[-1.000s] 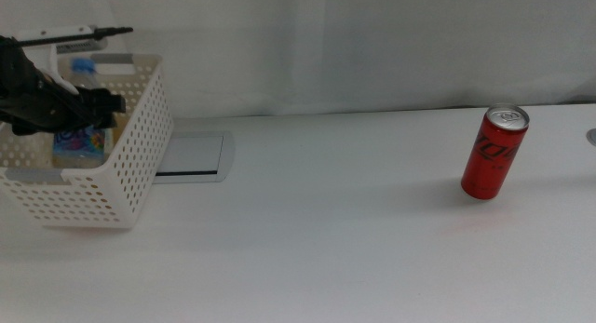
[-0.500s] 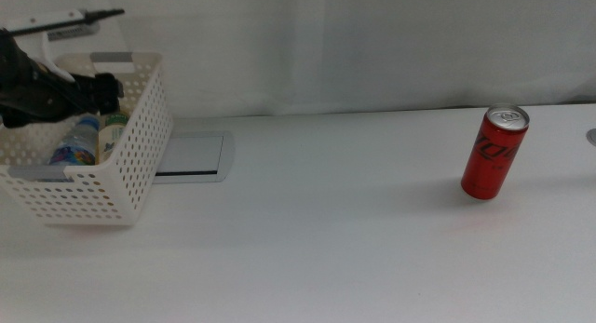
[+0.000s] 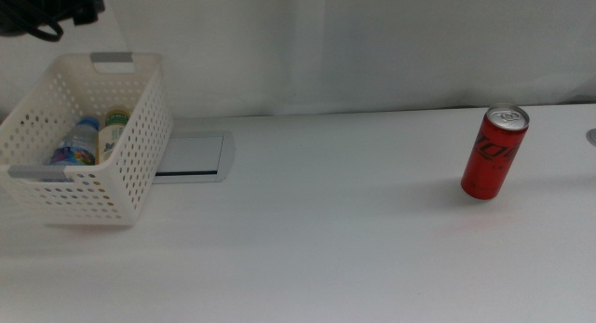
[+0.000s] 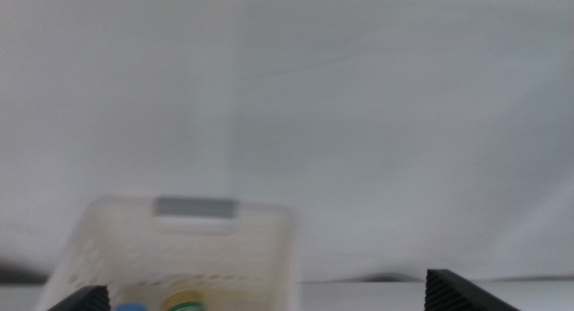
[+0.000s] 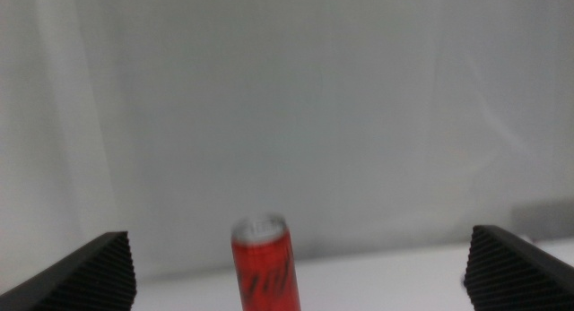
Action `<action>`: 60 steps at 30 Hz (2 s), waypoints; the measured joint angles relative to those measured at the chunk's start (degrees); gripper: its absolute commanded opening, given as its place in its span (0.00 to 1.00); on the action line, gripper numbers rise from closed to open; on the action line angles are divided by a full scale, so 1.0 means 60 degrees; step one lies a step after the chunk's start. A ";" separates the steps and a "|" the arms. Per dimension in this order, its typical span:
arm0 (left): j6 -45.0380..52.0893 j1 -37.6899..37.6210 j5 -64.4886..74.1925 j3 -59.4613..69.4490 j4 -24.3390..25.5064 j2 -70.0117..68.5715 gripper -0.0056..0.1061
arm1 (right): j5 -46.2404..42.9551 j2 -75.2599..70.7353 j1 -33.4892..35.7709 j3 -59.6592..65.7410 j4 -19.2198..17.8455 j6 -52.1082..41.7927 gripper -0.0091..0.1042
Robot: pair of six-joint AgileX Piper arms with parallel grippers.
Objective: Use arms to grab the bottles and put them into the dustbin to the left of the table.
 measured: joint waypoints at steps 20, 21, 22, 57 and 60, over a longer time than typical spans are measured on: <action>0.0131 -0.3457 -0.0725 0.4511 -0.0051 -0.4672 0.87 | 0.3788 0.4085 0.0000 -0.5110 0.0077 -0.0415 0.99; 0.0110 -0.3549 -0.0611 0.4714 -0.0051 -0.4861 0.87 | 0.3928 0.4323 0.0000 -0.5303 0.0119 -0.0416 0.99; 0.0112 -0.3648 -0.0487 0.4941 -0.0051 -0.5085 0.87 | 0.4077 0.4620 0.0000 -0.5481 0.0141 -0.0416 0.99; 0.0088 -0.3776 -0.0155 0.5899 -0.0051 -0.6377 0.87 | -0.2704 1.1278 0.1665 -0.2468 0.2803 -0.3746 0.99; 0.0088 -0.3776 -0.0155 0.5899 -0.0051 -0.6377 0.87 | -0.3822 1.1985 0.1665 -0.2468 0.2915 -0.3746 0.99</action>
